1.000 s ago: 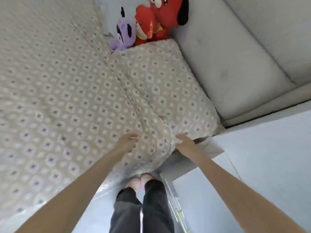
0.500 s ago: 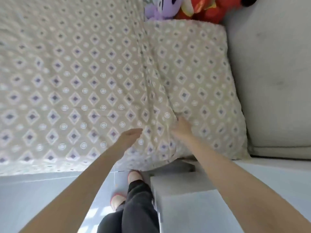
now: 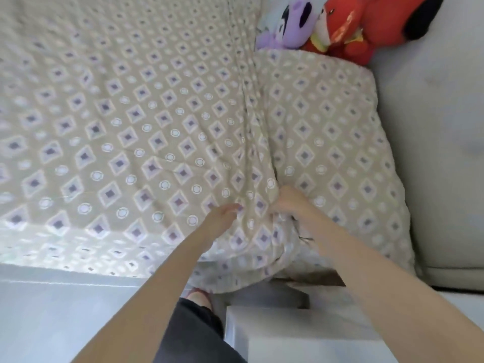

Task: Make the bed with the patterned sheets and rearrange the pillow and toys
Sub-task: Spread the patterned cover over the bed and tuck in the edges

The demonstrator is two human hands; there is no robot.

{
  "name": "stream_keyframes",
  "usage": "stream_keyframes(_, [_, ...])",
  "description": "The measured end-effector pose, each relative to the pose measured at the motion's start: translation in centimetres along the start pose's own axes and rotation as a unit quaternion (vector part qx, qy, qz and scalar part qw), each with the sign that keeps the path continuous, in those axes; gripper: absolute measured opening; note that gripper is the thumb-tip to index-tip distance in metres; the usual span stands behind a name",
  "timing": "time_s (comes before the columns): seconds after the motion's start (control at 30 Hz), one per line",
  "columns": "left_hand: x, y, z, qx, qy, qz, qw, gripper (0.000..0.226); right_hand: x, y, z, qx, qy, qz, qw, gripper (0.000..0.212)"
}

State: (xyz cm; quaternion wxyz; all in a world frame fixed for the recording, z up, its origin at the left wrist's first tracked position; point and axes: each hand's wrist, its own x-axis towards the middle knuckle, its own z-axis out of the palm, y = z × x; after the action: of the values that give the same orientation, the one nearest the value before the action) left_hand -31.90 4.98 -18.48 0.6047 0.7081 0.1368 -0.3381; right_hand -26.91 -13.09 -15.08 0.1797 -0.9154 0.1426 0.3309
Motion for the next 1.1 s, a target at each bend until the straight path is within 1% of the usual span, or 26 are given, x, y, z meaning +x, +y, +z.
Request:
stream_keyframes(0.03, [-0.1,-0.1,0.4,-0.013,0.010,-0.006,1.000,0.034,-0.4,0.3,0.0,0.021,0.005,-0.019,1.000,0.030])
stream_keyframes(0.1, [-0.7,-0.2,1.3,-0.046,0.027,-0.022,0.998,0.035,-1.1,1.5,0.0,0.045,0.026,-0.060,0.997,0.009])
stream_keyframes(0.13, [-0.9,-0.3,1.7,-0.057,0.033,-0.025,0.998,0.037,-1.5,2.1,0.0,0.046,0.034,-0.078,0.995,0.010])
stream_keyframes(0.17, [-1.2,-0.4,2.0,-0.064,0.035,-0.026,0.997,0.039,-2.0,2.6,0.0,0.048,0.036,-0.088,0.994,0.017])
stream_keyframes(0.2, [-1.4,-0.5,2.3,-0.075,0.034,-0.027,0.996,0.041,-2.4,3.2,-0.1,0.055,0.032,-0.091,0.994,0.019])
stream_keyframes(0.3, [-2.1,-0.3,3.7,-0.130,0.020,-0.047,0.990,0.043,-3.3,5.0,-0.5,0.096,0.006,-0.098,0.991,0.011])
stream_keyframes(0.4, [-2.6,0.1,5.5,-0.117,0.028,-0.052,0.991,0.036,-4.2,6.6,-0.4,0.167,-0.006,-0.127,0.978,0.008])
stream_keyframes(0.47, [-2.5,0.3,6.5,-0.118,0.057,-0.053,0.990,0.033,-4.6,7.4,-0.2,0.198,-0.004,-0.141,0.970,0.010])
stream_keyframes(0.57, [-2.2,0.4,7.2,-0.105,0.079,-0.061,0.990,0.034,-5.1,8.3,0.1,0.191,-0.026,-0.158,0.969,0.016])
stream_keyframes(0.67, [-2.3,0.3,7.7,-0.082,0.069,-0.078,0.991,0.041,-5.3,8.9,0.3,0.164,-0.061,-0.181,0.968,0.006])
stream_keyframes(0.77, [-2.3,0.0,8.0,-0.064,0.058,-0.087,0.992,0.047,-5.5,9.7,-0.2,0.129,-0.090,-0.189,0.969,0.008])
stream_keyframes(0.83, [-2.4,0.3,7.9,-0.016,0.031,-0.084,0.996,0.050,-5.7,10.3,-0.9,0.134,-0.087,-0.194,0.968,0.033])
stream_keyframes(0.9, [-2.7,0.6,7.4,0.019,0.004,-0.084,0.996,0.049,-6.1,10.7,-1.4,0.172,-0.070,-0.215,0.959,0.045])
stream_keyframes(0.97, [-3.1,1.0,6.3,-0.001,-0.018,-0.079,0.997,0.040,-6.3,10.9,-1.5,0.196,-0.058,-0.240,0.949,0.053])
stream_keyframes(1.0, [-3.4,1.3,5.7,-0.020,-0.025,-0.075,0.997,0.037,-6.4,10.9,-1.6,0.210,-0.067,-0.246,0.944,0.055])
stream_keyframes(1.03, [-3.7,1.6,5.0,-0.040,-0.025,-0.072,0.996,0.035,-6.5,10.8,-1.6,0.218,-0.087,-0.254,0.938,0.051])
stream_keyframes(1.1, [-4.0,2.3,3.7,-0.066,-0.001,-0.065,0.996,0.032,-6.8,10.4,-1.8,0.177,-0.135,-0.268,0.937,0.035])
